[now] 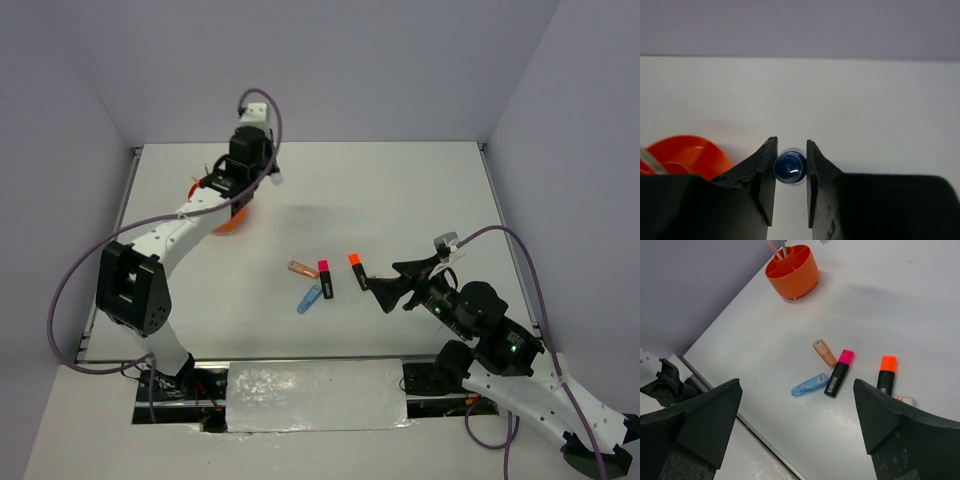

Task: Sort the stationery into containers
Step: Place the stationery in the storage box.

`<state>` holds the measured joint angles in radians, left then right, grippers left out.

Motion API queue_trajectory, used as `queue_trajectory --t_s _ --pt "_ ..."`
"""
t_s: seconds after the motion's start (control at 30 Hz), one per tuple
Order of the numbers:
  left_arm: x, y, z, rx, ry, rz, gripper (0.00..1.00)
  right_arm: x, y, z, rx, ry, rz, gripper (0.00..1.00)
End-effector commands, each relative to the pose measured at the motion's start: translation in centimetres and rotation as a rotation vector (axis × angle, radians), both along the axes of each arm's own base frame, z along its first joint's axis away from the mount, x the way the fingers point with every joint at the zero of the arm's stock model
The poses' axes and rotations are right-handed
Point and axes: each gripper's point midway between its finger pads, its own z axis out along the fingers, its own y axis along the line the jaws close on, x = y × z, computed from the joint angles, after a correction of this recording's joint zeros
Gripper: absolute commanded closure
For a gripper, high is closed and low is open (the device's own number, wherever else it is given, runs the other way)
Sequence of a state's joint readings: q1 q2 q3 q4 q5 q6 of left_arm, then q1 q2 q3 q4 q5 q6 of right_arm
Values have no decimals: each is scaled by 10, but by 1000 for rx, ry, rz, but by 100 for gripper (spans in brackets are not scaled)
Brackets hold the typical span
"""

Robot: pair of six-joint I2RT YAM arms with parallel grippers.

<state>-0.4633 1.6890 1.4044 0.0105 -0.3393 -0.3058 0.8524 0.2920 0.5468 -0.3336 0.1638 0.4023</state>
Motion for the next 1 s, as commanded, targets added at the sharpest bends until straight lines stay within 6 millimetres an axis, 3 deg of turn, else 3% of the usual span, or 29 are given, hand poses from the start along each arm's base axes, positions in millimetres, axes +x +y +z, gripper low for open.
queue_trajectory --t_s 0.0,0.13,0.27,0.47,0.97 --pt "21 59 46 -23 -53 203 100 1 3 13 25 -39 12 0" --pt "51 111 53 23 -37 348 100 1 6 12 20 -34 24 0" --pt "62 141 50 45 -19 431 100 4 8 8 8 -30 20 0" --pt "66 164 31 55 14 474 100 6 15 4 -3 -23 37 0" --pt "53 181 -9 52 70 565 100 1 13 8 2 -28 49 0"
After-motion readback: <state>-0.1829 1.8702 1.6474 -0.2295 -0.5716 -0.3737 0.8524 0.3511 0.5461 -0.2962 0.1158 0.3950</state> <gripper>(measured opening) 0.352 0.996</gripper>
